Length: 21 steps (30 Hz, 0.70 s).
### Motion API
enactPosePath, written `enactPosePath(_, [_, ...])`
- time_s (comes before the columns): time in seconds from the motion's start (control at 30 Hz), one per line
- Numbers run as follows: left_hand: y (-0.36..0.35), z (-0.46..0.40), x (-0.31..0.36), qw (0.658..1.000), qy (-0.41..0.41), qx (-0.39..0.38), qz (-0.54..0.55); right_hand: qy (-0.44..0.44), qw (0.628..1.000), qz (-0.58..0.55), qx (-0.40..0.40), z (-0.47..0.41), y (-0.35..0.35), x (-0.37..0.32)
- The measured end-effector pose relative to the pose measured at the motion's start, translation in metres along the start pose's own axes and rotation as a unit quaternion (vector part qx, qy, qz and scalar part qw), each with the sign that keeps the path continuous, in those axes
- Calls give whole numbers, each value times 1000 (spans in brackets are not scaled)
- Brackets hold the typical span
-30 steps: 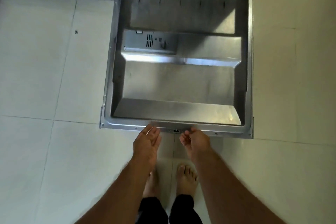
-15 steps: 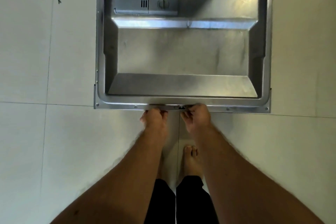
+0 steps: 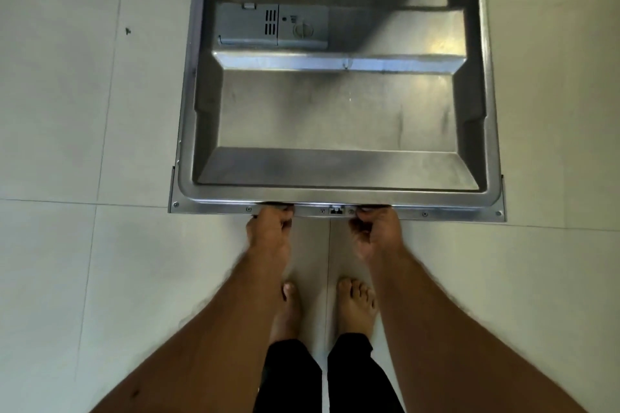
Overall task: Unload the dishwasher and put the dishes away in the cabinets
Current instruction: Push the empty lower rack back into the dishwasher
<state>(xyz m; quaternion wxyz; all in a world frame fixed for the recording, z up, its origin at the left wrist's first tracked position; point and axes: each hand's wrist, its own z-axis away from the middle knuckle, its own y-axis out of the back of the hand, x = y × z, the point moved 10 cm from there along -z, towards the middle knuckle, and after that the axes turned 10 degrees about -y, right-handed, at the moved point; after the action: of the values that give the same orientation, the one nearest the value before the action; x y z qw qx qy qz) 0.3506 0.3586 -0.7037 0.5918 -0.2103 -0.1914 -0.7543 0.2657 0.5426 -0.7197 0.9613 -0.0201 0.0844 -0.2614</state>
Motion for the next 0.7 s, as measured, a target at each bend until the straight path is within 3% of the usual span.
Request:
enactPosePath(0.33, [-12, 80, 67, 999, 6, -7, 37, 18, 1000, -17, -4, 116, -16, -28])
enactPosePath(0.53, [-34, 149, 134, 1000, -16, 7, 6, 32, 999, -17, -7, 202, -51, -63])
enactPosePath(0.7, [-53, 215, 203, 998, -49, -6, -45, 40, 995, 86, -4, 290, -95, -107])
